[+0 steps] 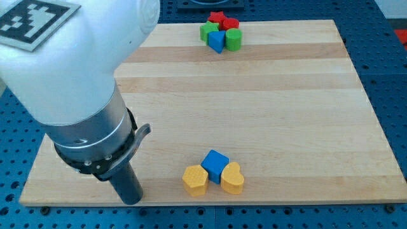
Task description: Nudge the yellow hexagon and blue cube up
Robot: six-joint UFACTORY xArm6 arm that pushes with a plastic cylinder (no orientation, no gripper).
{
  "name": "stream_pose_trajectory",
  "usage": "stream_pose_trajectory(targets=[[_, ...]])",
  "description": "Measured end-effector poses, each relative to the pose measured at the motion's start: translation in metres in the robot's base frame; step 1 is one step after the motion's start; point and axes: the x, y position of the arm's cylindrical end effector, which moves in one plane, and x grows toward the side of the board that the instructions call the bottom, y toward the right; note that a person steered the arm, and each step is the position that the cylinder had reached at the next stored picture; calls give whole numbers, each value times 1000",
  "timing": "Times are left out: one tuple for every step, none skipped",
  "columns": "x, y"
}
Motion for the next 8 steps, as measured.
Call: stream_pose_trajectory(targets=[[0,14],[0,21],[0,21],[0,31],[0,50],[0,72],[0,103],[0,136]])
